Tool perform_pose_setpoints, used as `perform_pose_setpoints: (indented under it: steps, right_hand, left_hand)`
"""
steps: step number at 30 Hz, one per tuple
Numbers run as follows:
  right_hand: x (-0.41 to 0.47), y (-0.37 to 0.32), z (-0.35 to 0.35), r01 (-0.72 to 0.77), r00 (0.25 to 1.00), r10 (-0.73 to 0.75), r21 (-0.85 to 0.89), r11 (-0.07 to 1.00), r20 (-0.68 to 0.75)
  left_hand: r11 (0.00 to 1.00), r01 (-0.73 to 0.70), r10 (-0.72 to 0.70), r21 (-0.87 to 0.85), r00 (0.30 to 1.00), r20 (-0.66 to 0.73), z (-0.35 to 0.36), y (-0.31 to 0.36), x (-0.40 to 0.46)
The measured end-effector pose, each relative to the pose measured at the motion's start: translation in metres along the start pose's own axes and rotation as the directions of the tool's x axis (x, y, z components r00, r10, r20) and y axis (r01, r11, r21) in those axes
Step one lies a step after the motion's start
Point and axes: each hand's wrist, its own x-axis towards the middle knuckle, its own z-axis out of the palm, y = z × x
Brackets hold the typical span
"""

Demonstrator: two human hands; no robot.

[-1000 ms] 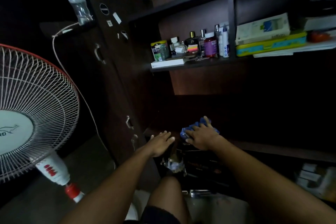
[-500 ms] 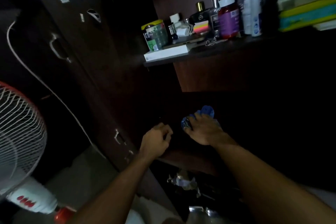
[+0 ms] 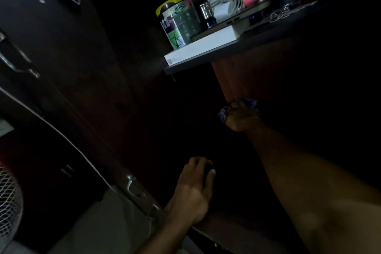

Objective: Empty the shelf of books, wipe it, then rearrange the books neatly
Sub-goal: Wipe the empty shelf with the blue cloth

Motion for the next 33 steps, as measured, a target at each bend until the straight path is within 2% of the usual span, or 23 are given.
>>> perform_pose_setpoints:
  steps: [5, 9, 12, 13, 14, 15, 16, 18, 19, 21, 23, 24, 26, 27, 29, 32, 33]
  right_hand:
    - [-0.022, -0.018, 0.004, 0.079, 0.996, -0.078, -0.033, 0.996, 0.031]
    - [-0.108, -0.072, 0.000, 0.104, 0.991, -0.099, -0.055, 0.993, 0.095]
    - [-0.173, -0.107, 0.000, 0.183, 0.981, -0.182, -0.009, 0.983, 0.074]
    - [-0.189, -0.114, -0.001, 0.199, 0.979, -0.198, -0.002, 0.980, 0.052]
    - [-0.202, -0.118, -0.003, 0.194, 0.980, -0.195, 0.026, 0.981, 0.042]
    - [-0.209, -0.118, -0.002, 0.173, 0.984, -0.176, 0.072, 0.982, 0.037]
    - [-0.213, -0.123, -0.003, 0.134, 0.990, -0.137, 0.140, 0.981, 0.019]
    - [-0.205, -0.132, -0.004, 0.050, 0.998, -0.033, 0.342, 0.939, -0.054]
    - [-0.197, -0.140, -0.007, 0.002, 0.995, 0.048, 0.497, 0.868, -0.088]
    - [-0.172, -0.164, -0.006, -0.067, 0.964, 0.239, 0.765, 0.640, -0.115]
    - [-0.140, -0.187, -0.009, -0.131, 0.902, 0.425, 0.887, 0.444, -0.079]
    - [-0.121, -0.191, -0.016, -0.134, 0.862, 0.497, 0.901, 0.412, -0.099]
    - [-0.081, -0.182, -0.036, -0.155, 0.799, 0.584, 0.889, 0.430, -0.143]
    - [-0.061, -0.171, -0.046, -0.168, 0.773, 0.612, 0.876, 0.452, -0.167]
    - [-0.024, -0.154, -0.063, -0.196, 0.791, 0.587, 0.838, 0.510, -0.172]
    - [0.005, -0.145, -0.068, -0.201, 0.836, 0.537, 0.851, 0.485, -0.109]
    - [0.013, -0.140, -0.071, -0.156, 0.870, 0.484, 0.874, 0.460, -0.099]
  left_hand:
    - [0.996, -0.060, 0.057, -0.063, 0.997, -0.048, 0.000, -0.001, 0.000]
    - [0.999, 0.000, -0.005, -0.050, 0.996, -0.089, -0.011, 0.010, -0.010]
    - [0.990, 0.010, 0.003, 0.144, 0.996, -0.092, -0.040, 0.026, -0.019]
    - [0.962, -0.067, 0.095, 0.266, 0.991, -0.095, -0.059, 0.027, -0.021]
    - [0.889, -0.171, 0.234, 0.424, 0.967, -0.102, -0.080, 0.025, -0.020]
    - [0.794, -0.251, 0.368, 0.554, 0.923, -0.110, -0.102, 0.022, -0.018]
    - [0.707, -0.255, 0.445, 0.660, 0.886, -0.134, -0.134, 0.015, -0.011]
    - [0.616, -0.143, 0.456, 0.775, 0.867, -0.202, -0.186, 0.003, 0.007]
    - [0.590, -0.112, 0.439, 0.800, 0.876, -0.201, -0.200, -0.002, 0.014]
    - [0.575, -0.152, 0.491, 0.804, 0.850, -0.191, -0.206, -0.013, 0.024]
    - [0.599, -0.247, 0.619, 0.762, 0.746, -0.245, -0.198, -0.025, 0.031]
    - [0.602, -0.291, 0.677, 0.744, 0.680, -0.282, -0.194, -0.031, 0.035]
    - [0.600, -0.337, 0.738, 0.726, 0.584, -0.339, -0.192, -0.037, 0.039]
    - [0.611, -0.349, 0.743, 0.711, 0.562, -0.362, -0.191, -0.037, 0.040]
    - [0.606, -0.375, 0.762, 0.702, 0.527, -0.376, -0.189, -0.041, 0.044]
    - [0.590, -0.398, 0.779, 0.703, 0.509, -0.366, -0.186, -0.043, 0.047]
    - [0.592, -0.402, 0.779, 0.699, 0.507, -0.369, -0.186, -0.042, 0.047]
